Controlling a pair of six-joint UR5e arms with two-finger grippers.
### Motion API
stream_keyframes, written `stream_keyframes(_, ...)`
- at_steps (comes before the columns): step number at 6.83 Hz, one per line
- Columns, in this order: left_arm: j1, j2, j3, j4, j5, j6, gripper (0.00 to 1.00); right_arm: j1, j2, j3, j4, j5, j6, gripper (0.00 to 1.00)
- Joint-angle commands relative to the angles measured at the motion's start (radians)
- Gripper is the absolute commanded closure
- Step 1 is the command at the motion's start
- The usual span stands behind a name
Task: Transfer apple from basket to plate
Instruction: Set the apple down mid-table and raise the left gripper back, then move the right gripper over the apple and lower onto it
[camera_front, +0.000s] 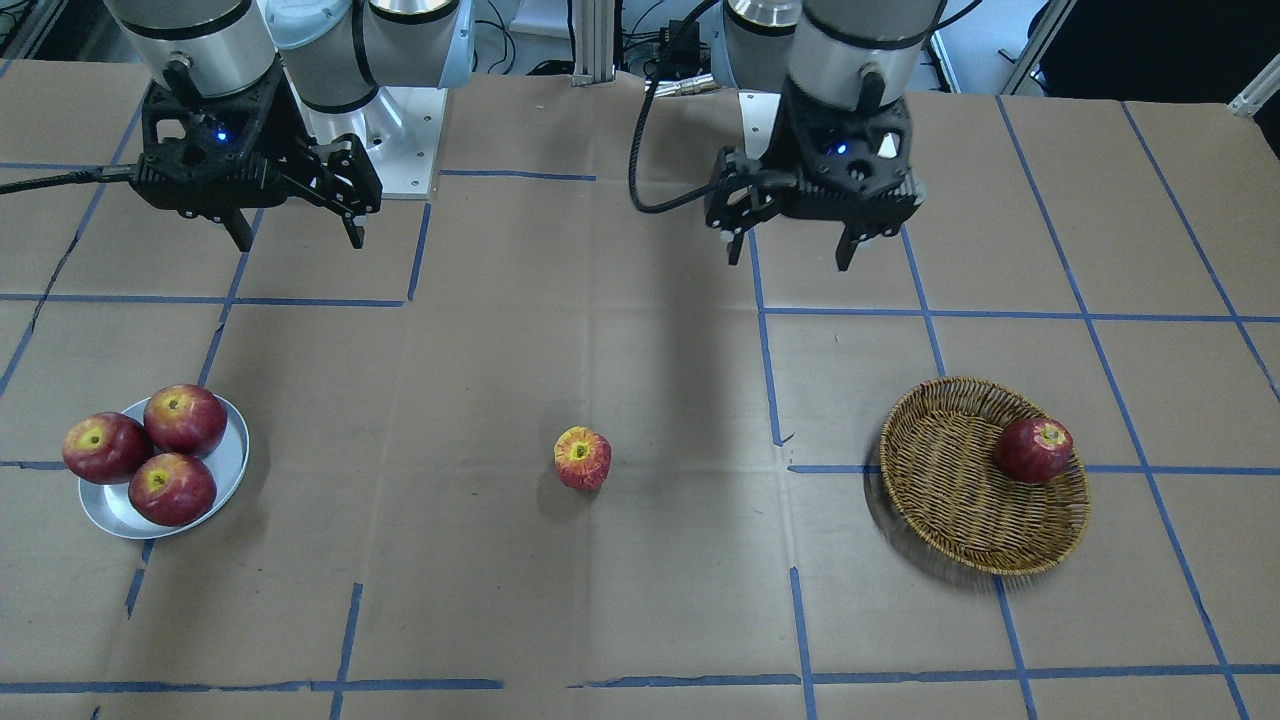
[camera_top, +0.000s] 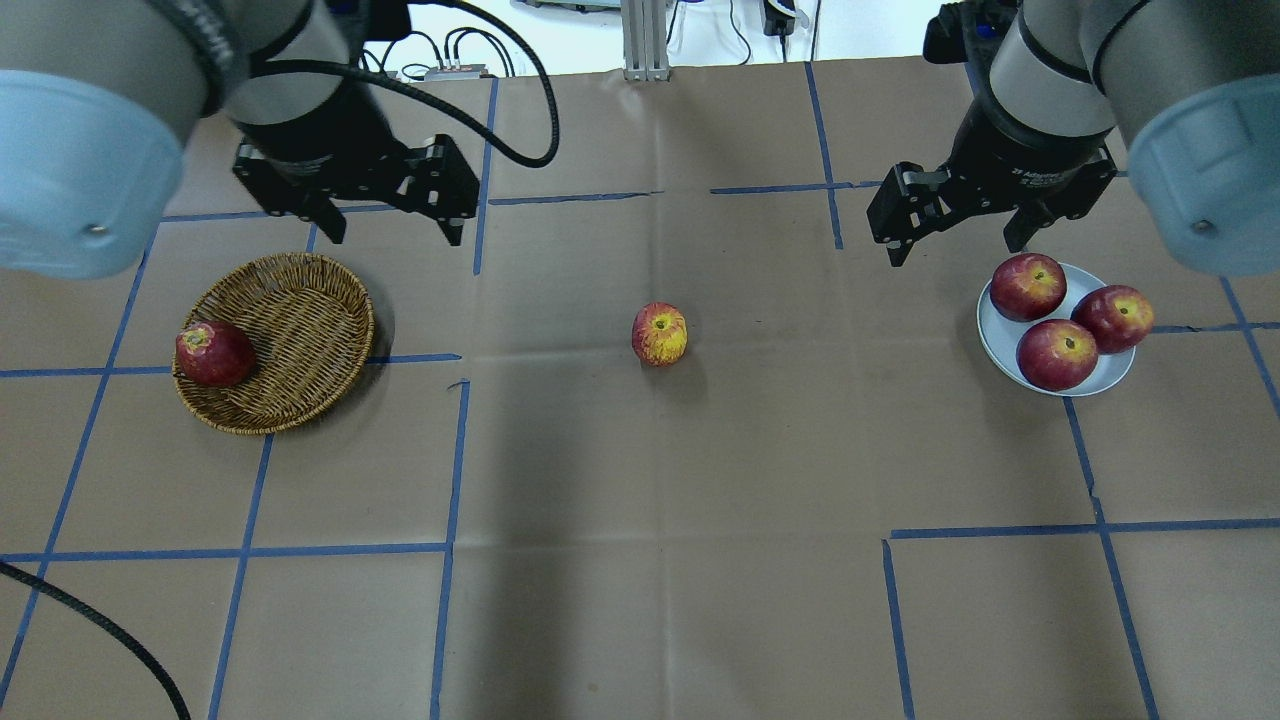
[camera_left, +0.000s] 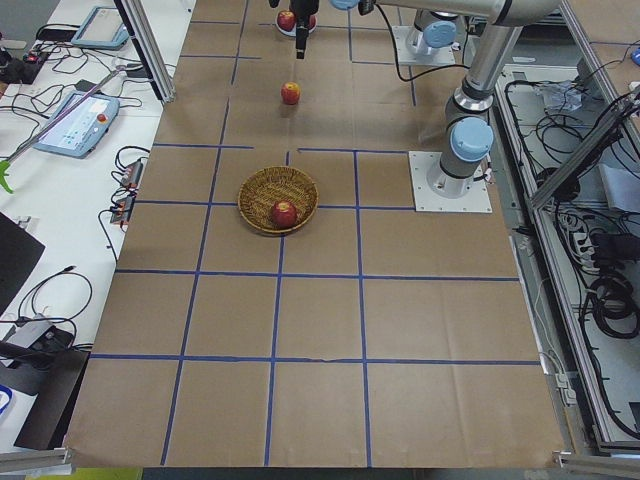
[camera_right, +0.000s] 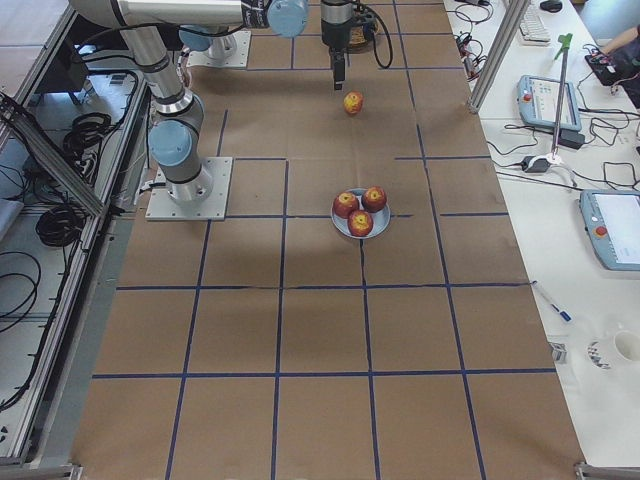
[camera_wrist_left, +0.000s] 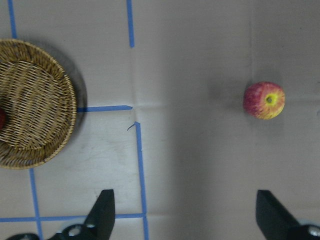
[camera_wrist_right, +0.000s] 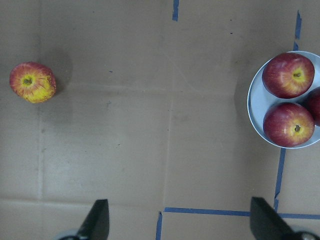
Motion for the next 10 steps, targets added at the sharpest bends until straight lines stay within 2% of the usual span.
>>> stream_keyframes(1,0.149,0.058,-0.062,-0.033,-0.009,0.177,0.00,0.004,0.049,-0.042,-0.073,0.009,0.056,0.00)
stream_keyframes(2,0.190,0.050,-0.073,-0.021,-0.050,0.232,0.00,0.059,0.153,-0.113,-0.081,0.010,0.173,0.00)
stream_keyframes(4,0.177,0.032,-0.070,-0.007,-0.058,0.225,0.01,0.269,0.362,-0.270,-0.119,-0.007,0.347,0.00)
stream_keyframes(5,0.154,0.029,-0.076,-0.010,-0.056,0.236,0.01,0.304,0.439,-0.280,-0.193,-0.004,0.451,0.00)
stream_keyframes(8,0.129,0.035,-0.085,-0.003,-0.055,0.230,0.01,0.366,0.554,-0.236,-0.319,-0.007,0.499,0.00)
stream_keyframes(10,0.126,0.036,-0.087,-0.004,-0.046,0.236,0.01,0.365,0.577,-0.107,-0.521,-0.010,0.500,0.00)
